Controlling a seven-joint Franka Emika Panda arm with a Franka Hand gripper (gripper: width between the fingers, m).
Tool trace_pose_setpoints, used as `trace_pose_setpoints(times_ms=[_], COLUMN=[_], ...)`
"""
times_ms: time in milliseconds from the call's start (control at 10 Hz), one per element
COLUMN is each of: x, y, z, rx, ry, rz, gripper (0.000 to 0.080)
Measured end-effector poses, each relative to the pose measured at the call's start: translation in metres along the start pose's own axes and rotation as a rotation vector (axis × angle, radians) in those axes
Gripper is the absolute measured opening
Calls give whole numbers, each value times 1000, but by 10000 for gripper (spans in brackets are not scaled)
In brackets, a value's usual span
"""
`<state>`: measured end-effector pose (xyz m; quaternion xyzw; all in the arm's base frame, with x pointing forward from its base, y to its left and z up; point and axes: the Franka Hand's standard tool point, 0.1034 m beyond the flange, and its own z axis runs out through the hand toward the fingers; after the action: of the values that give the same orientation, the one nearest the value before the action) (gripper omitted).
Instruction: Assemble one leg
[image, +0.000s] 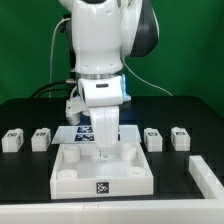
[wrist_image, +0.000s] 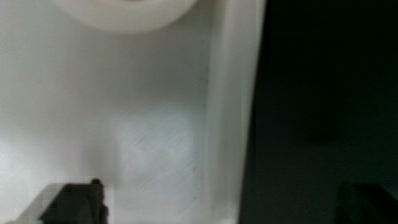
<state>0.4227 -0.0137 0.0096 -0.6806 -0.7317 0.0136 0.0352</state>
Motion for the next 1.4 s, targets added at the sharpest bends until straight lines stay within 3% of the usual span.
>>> trace_pose_setpoints(times_ms=[100, 300, 400, 500, 600, 1200, 1400], x=[0, 0, 0, 0, -1, -1, 6], y=[0, -1, -1, -1, -1, 3, 15], z=[0, 0, 0, 0, 0, -1, -1], rx=[1, 1, 2, 2, 1, -14, -24], ry=[0, 0, 0, 0, 0, -1, 4], rz=[0, 0, 1, 1, 2, 2, 33], gripper=[650, 402, 402, 221, 89, 60, 60])
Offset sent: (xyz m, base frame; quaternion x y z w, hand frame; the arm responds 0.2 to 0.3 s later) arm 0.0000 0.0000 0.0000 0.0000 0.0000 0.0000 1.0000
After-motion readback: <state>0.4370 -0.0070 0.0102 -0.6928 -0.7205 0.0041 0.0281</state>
